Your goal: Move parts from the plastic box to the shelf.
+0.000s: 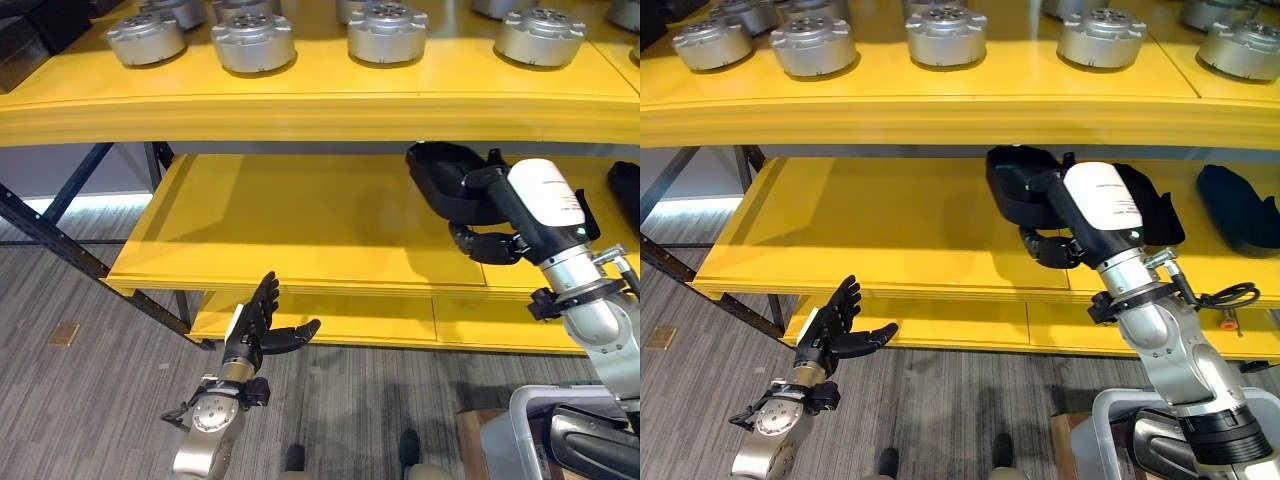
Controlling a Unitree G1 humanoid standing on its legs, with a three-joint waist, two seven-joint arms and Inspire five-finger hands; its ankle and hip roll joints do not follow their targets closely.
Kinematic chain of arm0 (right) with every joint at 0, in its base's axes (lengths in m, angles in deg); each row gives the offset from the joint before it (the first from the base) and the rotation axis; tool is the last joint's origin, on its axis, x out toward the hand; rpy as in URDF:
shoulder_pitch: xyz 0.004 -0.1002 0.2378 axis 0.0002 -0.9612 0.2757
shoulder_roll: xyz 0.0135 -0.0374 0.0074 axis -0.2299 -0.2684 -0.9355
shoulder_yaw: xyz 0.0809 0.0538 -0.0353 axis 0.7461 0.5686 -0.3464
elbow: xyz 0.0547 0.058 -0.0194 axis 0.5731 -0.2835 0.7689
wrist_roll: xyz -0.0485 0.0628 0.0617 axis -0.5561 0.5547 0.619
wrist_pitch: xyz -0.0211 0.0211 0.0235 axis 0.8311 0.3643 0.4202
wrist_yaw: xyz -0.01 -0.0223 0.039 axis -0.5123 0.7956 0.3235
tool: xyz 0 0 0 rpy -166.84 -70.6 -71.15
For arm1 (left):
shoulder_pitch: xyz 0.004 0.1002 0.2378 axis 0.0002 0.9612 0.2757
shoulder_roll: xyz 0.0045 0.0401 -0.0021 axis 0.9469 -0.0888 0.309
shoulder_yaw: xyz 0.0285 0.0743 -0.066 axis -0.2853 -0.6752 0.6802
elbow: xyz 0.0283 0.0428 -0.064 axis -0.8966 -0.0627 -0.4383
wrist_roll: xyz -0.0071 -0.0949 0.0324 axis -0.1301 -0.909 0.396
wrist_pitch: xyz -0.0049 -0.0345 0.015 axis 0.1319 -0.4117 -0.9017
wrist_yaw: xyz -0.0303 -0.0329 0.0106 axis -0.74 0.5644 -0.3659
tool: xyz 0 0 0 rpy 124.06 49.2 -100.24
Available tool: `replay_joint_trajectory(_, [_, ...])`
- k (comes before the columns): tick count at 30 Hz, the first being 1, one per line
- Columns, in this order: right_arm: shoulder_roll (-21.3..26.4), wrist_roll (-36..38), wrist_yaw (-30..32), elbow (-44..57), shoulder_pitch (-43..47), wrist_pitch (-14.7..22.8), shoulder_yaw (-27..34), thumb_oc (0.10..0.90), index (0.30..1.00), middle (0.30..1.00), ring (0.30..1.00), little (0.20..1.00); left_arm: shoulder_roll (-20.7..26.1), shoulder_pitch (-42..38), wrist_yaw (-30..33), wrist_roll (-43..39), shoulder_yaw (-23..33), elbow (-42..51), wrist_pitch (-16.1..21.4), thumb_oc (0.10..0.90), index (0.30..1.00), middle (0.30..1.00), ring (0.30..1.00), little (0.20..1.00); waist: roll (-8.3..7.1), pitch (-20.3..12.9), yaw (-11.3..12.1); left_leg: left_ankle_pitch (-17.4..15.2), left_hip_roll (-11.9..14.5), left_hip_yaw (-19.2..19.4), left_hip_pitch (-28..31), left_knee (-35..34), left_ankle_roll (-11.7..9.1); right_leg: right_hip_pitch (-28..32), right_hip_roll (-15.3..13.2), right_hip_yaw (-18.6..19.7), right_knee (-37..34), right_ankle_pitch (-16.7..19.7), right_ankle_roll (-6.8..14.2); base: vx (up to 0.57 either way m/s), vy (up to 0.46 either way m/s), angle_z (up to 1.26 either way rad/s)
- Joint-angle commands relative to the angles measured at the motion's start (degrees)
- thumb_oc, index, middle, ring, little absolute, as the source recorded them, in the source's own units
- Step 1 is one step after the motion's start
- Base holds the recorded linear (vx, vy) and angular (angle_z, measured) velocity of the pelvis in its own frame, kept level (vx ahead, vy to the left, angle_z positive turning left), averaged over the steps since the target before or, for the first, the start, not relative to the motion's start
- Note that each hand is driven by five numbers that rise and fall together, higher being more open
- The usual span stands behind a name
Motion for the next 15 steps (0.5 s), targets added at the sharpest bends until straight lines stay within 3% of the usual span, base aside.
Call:
replay_joint_trajectory(1, [0.1, 3.5, 3.4, 2.9, 11.9, 3.1, 0.0, 0.400, 0.300, 0.300, 0.300, 0.300, 4.7, -1.5, -0.1, -0.8, 0.8, 6.3, 5.9, 0.900, 1.000, 1.000, 1.000, 1.000, -4.37, -6.1, 0.9, -3.1, 0.0, 0.6, 2.5, 0.9, 1.2, -0.4, -4.2, 3.0, 5.3, -6.7, 0.9, 0.00, -0.045, 0.03])
replay_joint_trajectory(5, [0.4, 4.2, 3.1, 0.4, 15.7, 2.4, -3.1, 0.400, 0.300, 0.300, 0.300, 0.300, 5.1, -1.7, -0.2, -1.2, 0.3, 6.4, 5.5, 0.900, 1.000, 1.000, 1.000, 1.000, -4.11, -5.8, 1.2, -2.4, 0.6, -0.4, 2.1, 0.6, 0.8, -1.1, -3.3, 2.6, 7.6, -8.4, 0.3, -0.02, -0.069, 0.12])
replay_joint_trajectory(6, [0.9, 4.8, 3.1, -2.4, 17.7, 1.7, -5.0, 0.400, 0.300, 0.300, 0.300, 0.300, 5.8, -1.8, -0.3, -1.7, -0.1, 6.5, 5.5, 0.900, 1.000, 1.000, 1.000, 1.000, -3.93, -5.0, 1.4, -1.6, 1.7, -0.8, 0.8, 1.3, 0.3, -2.7, -1.7, 2.6, 10.3, -10.2, -0.5, -0.05, -0.133, 0.11])
replay_joint_trajectory(8, [0.8, 5.0, 3.1, -3.2, 18.2, 1.6, -5.5, 0.400, 0.300, 0.300, 0.300, 0.300, 5.9, -1.8, -0.4, -2.0, 0.0, 6.6, 5.5, 0.900, 1.000, 1.000, 1.000, 1.000, -3.94, -4.8, 1.4, -1.7, 2.1, -0.9, 0.3, 1.9, 0.1, -3.2, -1.2, 2.5, 11.1, -10.8, -0.8, -0.01, -0.170, 0.18])
replay_joint_trajectory(11, [0.4, 5.4, 2.8, -5.6, 19.0, 0.9, -7.3, 0.400, 0.300, 0.300, 0.300, 0.300, 5.9, -0.8, -0.3, -2.7, 0.7, 7.0, 5.3, 0.900, 1.000, 1.000, 1.000, 1.000, -4.24, -3.1, 2.5, -0.8, 3.2, -0.6, -1.3, 7.8, -0.3, -2.9, 0.7, 2.1, 12.6, -13.0, -2.2, 0.02, -0.218, 0.19])
replay_joint_trajectory(13, [0.1, 5.6, 3.1, -7.4, 19.6, 0.5, -7.9, 0.400, 0.300, 0.300, 0.300, 0.300, 5.7, -0.4, -0.5, -3.1, 1.2, 7.3, 5.1, 0.900, 1.000, 1.000, 1.000, 1.000, -4.38, -1.2, 3.6, 3.7, 2.1, -1.8, -4.9, 14.9, -0.7, -2.0, 1.1, 1.4, 12.2, -13.2, -3.5, -0.06, -0.167, 0.07])
replay_joint_trajectory(15, [0.0, 5.9, 4.0, -9.2, 21.1, -0.2, -8.4, 0.400, 0.300, 0.300, 0.300, 0.300, 6.3, -0.9, -0.3, -3.1, 0.9, 7.6, 5.3, 0.900, 1.000, 1.000, 1.000, 1.000, -4.96, 1.5, 4.9, 5.3, -2.3, -4.9, -8.9, 20.9, 0.2, -1.5, 0.4, 0.7, 11.9, -12.9, -4.1, -0.10, -0.127, 0.10])
